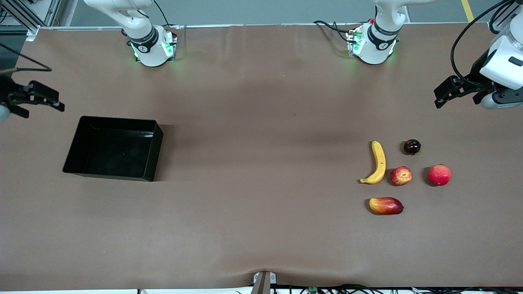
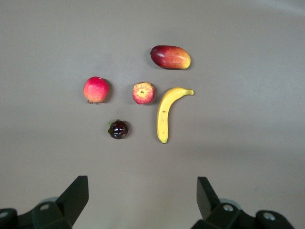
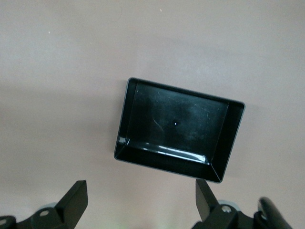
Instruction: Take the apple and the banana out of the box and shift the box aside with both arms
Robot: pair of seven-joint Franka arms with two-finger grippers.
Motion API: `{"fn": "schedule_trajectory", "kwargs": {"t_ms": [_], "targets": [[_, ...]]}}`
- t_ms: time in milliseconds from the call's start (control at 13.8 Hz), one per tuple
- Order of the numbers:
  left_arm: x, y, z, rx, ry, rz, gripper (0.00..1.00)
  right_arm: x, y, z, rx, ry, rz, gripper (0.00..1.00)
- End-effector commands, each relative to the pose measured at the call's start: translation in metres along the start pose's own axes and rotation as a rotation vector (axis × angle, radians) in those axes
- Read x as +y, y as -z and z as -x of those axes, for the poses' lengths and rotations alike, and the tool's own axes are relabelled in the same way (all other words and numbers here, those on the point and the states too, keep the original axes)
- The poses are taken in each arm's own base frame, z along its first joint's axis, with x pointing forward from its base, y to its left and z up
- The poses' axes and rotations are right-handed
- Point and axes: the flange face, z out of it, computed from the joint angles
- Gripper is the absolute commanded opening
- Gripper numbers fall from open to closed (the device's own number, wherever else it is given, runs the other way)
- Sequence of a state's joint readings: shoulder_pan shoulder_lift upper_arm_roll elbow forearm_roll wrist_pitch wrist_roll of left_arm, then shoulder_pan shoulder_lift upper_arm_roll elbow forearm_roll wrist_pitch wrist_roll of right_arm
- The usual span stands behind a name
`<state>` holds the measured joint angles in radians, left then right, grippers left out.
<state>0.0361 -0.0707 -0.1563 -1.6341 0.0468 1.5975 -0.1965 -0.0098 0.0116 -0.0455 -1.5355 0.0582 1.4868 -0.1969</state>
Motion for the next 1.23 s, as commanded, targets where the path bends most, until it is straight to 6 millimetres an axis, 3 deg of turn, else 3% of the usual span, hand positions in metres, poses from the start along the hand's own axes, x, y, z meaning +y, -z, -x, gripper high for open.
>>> {"fn": "schedule_trajectory", "kwargs": {"t_ms": [0, 72, 217, 435, 1159], "targets": [[0.004, 0.008, 0.012, -0.02, 0.0, 0.019, 1.0, 0.014, -0.008, 0.019, -0.014, -0.052, 0.013, 1.0], [0.005, 0.011, 0.016, -0.022, 0.0, 0.037, 1.0, 0.019, -0.008, 0.019, -0.016, -0.064, 0.007, 1.0], [0.003, 0.016, 0.022, -0.02, 0.006, 0.045, 1.0, 0.01, 0.007, 0.016, 0.018, -0.081, 0.02, 1.0], [0.0, 0.019, 0.021, -0.018, -0.003, 0.045, 1.0, 0.011, 0.005, 0.014, 0.014, -0.201, 0.017, 1.0], [-0.004, 0.021, 0.02, -0.022, -0.006, 0.033, 1.0, 0.015, 0.013, 0.015, 0.025, -0.193, 0.074, 1.0]]}}
